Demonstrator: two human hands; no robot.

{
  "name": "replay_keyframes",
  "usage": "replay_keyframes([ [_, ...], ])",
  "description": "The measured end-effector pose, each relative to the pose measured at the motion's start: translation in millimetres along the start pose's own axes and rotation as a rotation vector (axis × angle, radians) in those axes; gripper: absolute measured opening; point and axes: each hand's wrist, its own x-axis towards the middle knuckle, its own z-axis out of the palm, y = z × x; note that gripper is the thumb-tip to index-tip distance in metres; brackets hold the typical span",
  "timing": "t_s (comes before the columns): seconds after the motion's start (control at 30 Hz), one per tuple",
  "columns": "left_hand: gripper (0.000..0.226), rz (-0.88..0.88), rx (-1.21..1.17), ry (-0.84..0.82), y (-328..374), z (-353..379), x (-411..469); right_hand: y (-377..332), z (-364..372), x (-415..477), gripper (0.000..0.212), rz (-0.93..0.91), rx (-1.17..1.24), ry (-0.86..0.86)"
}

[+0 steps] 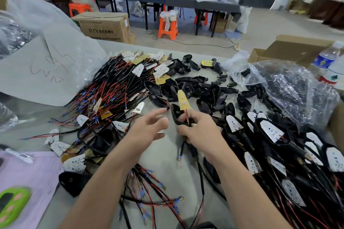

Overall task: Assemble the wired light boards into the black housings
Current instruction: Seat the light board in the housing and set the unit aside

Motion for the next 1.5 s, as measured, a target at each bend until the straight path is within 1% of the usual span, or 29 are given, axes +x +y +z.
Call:
replay_keyframes([
  [0.07,0.036,-0.040,-0.096,-0.039,2,16,8,-5,5,-7,0.013,-0.032,-0.096,-0.079],
  [0.13,0.030,-0.070,-0.124,-0.076,-1,22,12,-10,4,-15,0.018,-0.039,-0.153,-0.192],
  [0.2,0.025,-0.085,-0.206,-0.148,-10,20,12,-11,-1,-21,0.022,-0.031,-0.081,-0.253],
  [0.27,0.029,-0.090,-0.325,-0.217,-18,17,9,-11,-3,-28,0.033,-0.021,0.067,-0.199],
  [0.33,0.029,-0.111,-0.415,-0.230,-21,17,9,-11,3,-37,0.042,-0.065,0.124,-0.061],
  [0.4,0.023,-0.142,-0.464,-0.183,-20,19,11,-8,10,-43,0.043,-0.114,0.165,0.083],
  [0.47,0.021,-0.184,-0.478,-0.074,-18,22,13,-6,12,-46,0.044,-0.091,0.218,0.164],
  [0.53,0.018,-0.227,-0.398,0.030,-14,22,13,-2,9,-46,0.039,-0.073,0.131,0.173],
  [0.63,0.010,-0.249,-0.276,0.098,-12,18,13,3,2,-46,0.034,-0.042,-0.044,0.170],
  [0.67,0.007,-0.251,-0.288,0.128,-11,16,14,4,1,-47,0.033,-0.043,-0.058,0.168],
  [0.73,0.012,-0.234,-0.348,0.173,-11,8,17,6,-1,-46,0.028,-0.070,-0.034,0.178],
  [0.83,0.005,-0.171,-0.468,0.112,-10,1,16,9,-2,-43,0.022,-0.063,0.075,0.200],
  [0.93,0.032,-0.103,-0.474,0.027,-9,-5,12,12,-2,-39,0.023,-0.042,0.101,0.178],
  [1.0,0.039,-0.068,-0.432,0.010,-9,-6,11,10,-3,-37,0.028,-0.043,0.102,0.112],
  [1.03,0.039,-0.057,-0.392,0.012,-8,-6,11,9,-4,-37,0.029,-0.056,0.069,0.079],
  [1.1,0.036,-0.046,-0.274,0.037,-7,-2,11,8,-5,-36,0.027,-0.117,-0.102,0.031],
  [1.17,0.023,-0.038,-0.219,0.066,-4,3,11,6,-2,-35,0.025,-0.167,-0.231,0.016],
  [1.2,0.015,-0.032,-0.230,0.085,-2,5,11,4,1,-35,0.023,-0.179,-0.241,0.019],
  [1.23,0.014,-0.020,-0.251,0.114,-1,5,12,1,3,-34,0.021,-0.189,-0.248,0.032],
  [1.3,0.022,0.001,-0.298,0.210,1,4,14,-4,4,-32,0.017,-0.187,-0.288,0.070],
  [1.37,0.022,0.030,-0.329,0.299,3,-2,13,-8,2,-29,0.013,-0.174,-0.361,0.079],
  [1.43,0.020,0.056,-0.353,0.344,4,-10,13,-13,-2,-28,0.004,-0.147,-0.521,0.032],
  [1.5,0.021,0.085,-0.398,0.367,5,-17,12,-17,-4,-29,0.008,-0.123,-0.656,-0.047],
])
